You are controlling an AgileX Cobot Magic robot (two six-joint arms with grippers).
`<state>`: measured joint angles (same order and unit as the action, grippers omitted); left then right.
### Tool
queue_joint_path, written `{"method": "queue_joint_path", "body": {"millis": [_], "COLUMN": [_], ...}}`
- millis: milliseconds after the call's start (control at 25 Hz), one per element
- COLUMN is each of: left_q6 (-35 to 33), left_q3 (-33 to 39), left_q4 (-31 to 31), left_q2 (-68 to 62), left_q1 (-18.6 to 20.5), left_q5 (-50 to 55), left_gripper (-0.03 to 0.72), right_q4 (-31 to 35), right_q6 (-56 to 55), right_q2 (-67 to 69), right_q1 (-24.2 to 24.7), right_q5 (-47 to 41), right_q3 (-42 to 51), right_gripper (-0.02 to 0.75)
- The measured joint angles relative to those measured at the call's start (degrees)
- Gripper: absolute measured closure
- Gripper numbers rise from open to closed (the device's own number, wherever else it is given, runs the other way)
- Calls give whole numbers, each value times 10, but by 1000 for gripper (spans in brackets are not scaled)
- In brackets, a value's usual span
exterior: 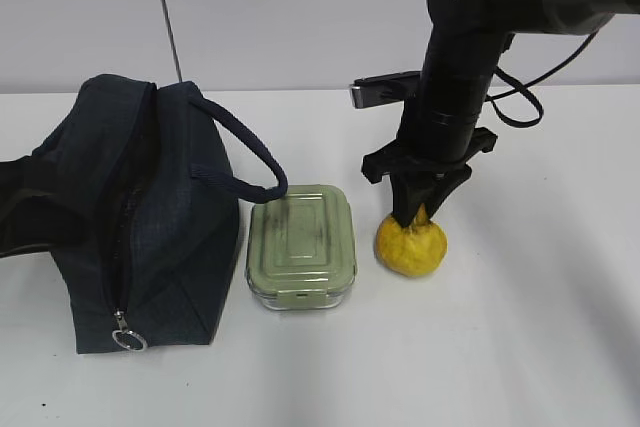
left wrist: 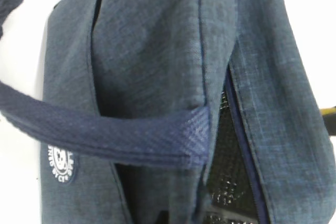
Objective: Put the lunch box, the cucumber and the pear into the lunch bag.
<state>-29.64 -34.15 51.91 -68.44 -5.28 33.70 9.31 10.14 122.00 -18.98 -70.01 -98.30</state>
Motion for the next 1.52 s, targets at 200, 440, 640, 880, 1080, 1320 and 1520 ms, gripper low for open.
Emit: {"method": "queue_joint_path", "body": {"millis": [200, 440, 640, 880, 1080, 1320, 1520], "left_q6": [0, 0, 0, 0, 0, 0, 0], "left_q3": [0, 0, 0, 0, 0, 0, 0], "left_q4": [0, 0, 0, 0, 0, 0, -1], "left_q2": [0, 0, 0, 0, 0, 0, 0], "left_q1": [0, 0, 0, 0, 0, 0, 0], "left_q5": [0, 0, 0, 1, 1, 2, 4], "left_gripper": [703, 703, 703, 703, 703, 703, 703], "right_q4": [14, 117, 263, 436, 477, 474, 464], "right_q6": [0, 0, 18, 86, 137, 147, 147], "right_q2": [0, -11, -15, -15, 1, 35, 68], "right_q1": [0, 0, -1, -29, -72, -87, -87], "right_q5": [0, -1, -3, -4, 14, 58, 68], "right_q3": [-56, -138, -191, -195, -195, -195, -195], "right_gripper": [509, 511, 511, 512, 513, 486, 343]}}
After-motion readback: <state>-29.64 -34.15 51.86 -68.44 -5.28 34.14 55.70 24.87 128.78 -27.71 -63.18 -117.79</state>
